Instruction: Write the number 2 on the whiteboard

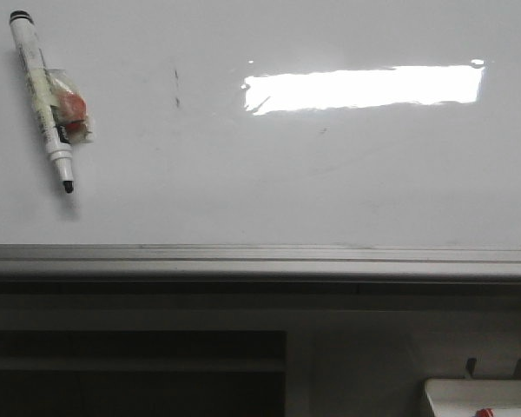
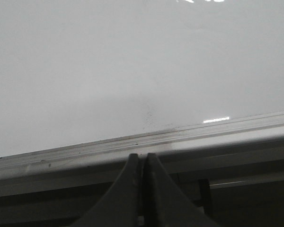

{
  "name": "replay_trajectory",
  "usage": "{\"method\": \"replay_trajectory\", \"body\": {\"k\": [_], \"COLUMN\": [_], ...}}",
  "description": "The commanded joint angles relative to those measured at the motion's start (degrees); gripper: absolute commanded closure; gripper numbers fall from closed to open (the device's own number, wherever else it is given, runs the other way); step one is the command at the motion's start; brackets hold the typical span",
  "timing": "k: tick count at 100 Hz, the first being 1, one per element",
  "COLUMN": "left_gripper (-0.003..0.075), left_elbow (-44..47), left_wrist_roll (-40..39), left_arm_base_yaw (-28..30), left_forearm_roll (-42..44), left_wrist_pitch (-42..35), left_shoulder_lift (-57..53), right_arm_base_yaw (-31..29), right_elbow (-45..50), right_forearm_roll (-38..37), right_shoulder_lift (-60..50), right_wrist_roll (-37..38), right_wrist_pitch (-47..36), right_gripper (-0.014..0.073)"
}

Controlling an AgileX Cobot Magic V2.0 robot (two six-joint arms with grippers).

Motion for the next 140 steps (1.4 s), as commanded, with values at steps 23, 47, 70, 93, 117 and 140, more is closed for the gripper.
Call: {"method": "replay_trajectory", "body": {"k": [23,47,70,93,117,140], "left_gripper": [0.0741,0.0741,0.0741,0.0741,0.0741,0.0741], "left_elbow": [0.60,0.60,0.60,0.60,0.60,0.60], "left_wrist_roll": [-0.57,-0.58,-0.58,-0.58,-0.58,-0.58], "left_arm_base_yaw": [0.18,0.18,0.18,0.18,0.18,0.18], "left_forearm_roll": [0.65,8.16,8.28,8.13,15.32,16.45], "left_wrist_pitch": [-3.23,-3.23,-3.37,-7.93,-11.70,-12.70], "left_shoulder_lift": [-1.57,-1.57,-1.57,-1.57,-1.57,-1.57], "right_arm_base_yaw": [0.00,0.00,0.00,0.00,0.00,0.00], "right_elbow": [1.49,1.49,1.49,1.49,1.49,1.49], "right_forearm_roll": [-0.45,-0.45,-0.45,-0.45,-0.45,-0.45], "right_shoulder_lift": [-1.24,-1.24,-1.24,-1.24,-1.24,-1.24], "right_wrist_roll": [-0.17,-0.17,-0.17,-0.17,-0.17,-0.17], "right_wrist_pitch": [-0.48,-0.48,-0.58,-6.96,-15.24,-15.13], "right_gripper": [0.0665,0.0665,0.0665,0.0665,0.0665,0.0665]}}
